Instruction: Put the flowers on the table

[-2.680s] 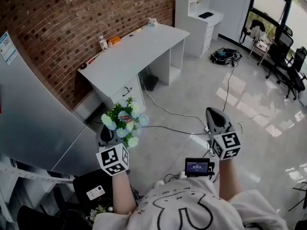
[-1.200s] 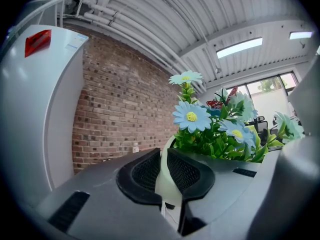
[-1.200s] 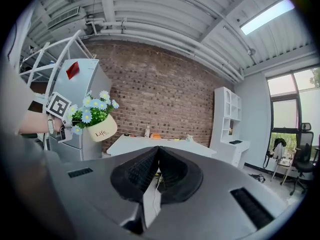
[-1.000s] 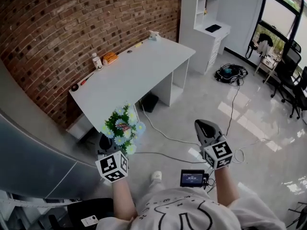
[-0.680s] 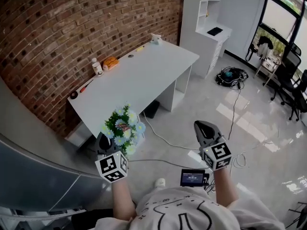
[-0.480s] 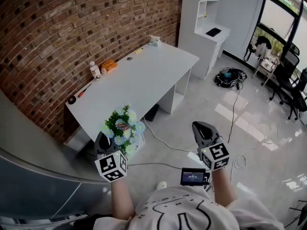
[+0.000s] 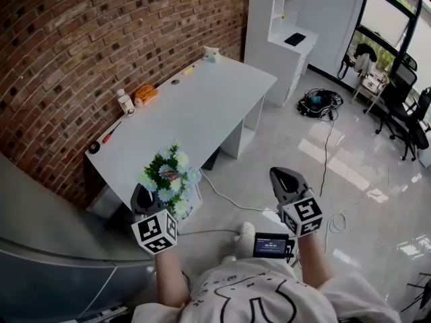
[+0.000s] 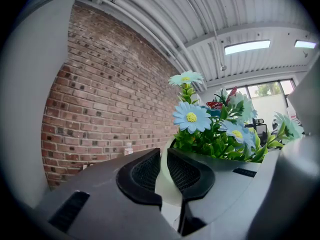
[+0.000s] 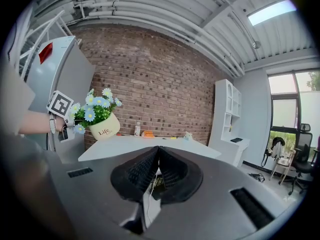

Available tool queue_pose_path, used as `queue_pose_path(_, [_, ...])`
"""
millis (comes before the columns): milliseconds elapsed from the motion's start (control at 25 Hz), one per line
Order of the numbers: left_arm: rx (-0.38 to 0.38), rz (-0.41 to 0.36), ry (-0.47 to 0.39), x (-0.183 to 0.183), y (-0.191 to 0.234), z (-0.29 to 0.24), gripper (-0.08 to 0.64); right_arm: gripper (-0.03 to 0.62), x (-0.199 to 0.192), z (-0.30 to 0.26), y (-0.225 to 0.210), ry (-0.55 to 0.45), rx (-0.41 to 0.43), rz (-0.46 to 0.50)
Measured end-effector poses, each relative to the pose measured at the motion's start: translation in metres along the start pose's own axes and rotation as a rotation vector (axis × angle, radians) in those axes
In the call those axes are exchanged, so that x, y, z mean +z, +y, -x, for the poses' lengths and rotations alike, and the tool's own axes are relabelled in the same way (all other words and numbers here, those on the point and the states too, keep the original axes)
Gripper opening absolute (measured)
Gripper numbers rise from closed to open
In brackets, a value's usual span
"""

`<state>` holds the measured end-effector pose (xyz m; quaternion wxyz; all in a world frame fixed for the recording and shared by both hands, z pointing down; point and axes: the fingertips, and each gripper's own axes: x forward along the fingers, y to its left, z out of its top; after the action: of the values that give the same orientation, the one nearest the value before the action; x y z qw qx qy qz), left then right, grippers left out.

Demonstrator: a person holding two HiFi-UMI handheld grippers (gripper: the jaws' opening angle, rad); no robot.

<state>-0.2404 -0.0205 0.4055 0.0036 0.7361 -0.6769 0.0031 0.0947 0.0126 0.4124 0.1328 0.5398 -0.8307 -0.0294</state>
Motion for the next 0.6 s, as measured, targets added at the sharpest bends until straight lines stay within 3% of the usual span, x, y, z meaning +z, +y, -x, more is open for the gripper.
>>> queue_pose_path(600, [0.022, -0.015, 0.002, -0.002, -0.005, -0.083, 0.051, 0.017, 0.006, -0.087, -0.042, -0.026, 0.046, -0.017])
